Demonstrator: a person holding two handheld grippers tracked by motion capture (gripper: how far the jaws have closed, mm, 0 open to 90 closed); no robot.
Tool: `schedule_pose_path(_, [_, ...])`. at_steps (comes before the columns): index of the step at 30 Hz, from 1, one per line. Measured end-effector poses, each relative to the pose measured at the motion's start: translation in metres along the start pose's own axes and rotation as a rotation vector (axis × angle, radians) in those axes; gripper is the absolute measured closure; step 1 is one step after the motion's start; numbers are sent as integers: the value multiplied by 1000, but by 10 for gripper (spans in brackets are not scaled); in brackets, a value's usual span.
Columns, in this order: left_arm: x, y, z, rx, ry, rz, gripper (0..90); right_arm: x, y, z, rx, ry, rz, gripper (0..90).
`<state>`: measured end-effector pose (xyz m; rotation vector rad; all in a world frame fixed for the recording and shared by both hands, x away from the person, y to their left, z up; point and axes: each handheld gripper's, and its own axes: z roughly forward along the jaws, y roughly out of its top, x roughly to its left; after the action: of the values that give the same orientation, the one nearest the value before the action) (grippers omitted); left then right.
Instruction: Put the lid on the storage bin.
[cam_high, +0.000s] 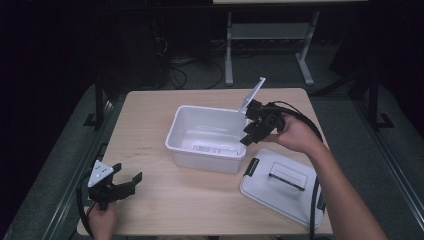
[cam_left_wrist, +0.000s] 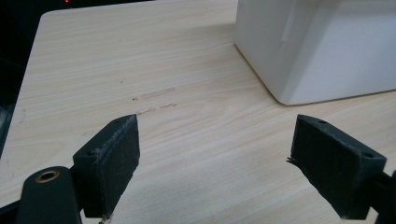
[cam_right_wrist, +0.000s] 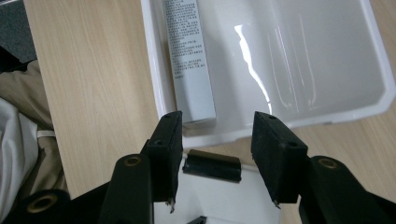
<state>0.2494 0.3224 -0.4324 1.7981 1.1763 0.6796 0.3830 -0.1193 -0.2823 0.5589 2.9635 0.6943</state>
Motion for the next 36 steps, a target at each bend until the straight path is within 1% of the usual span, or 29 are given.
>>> schedule_pose_path(2, [0,0,0,0,0,0,149,-1,-5,-3,-3,-6,0,526])
schedule_pose_path(5, [0,0,0,0,2,1,149,0,-12,-7,-2,-14,17,524])
schedule_pose_path(21, [0,0,0,1,2,5,149,-1,-51,-22,-12,-43,65,519])
schedule_pose_path(28, [-1,0,0,-1,4,4,149,0,-69,-24,-10,-51,88,517])
schedule_pose_path(36, [-2,0,0,-2,2,5,149,2,-86,-23,-10,-51,107,512])
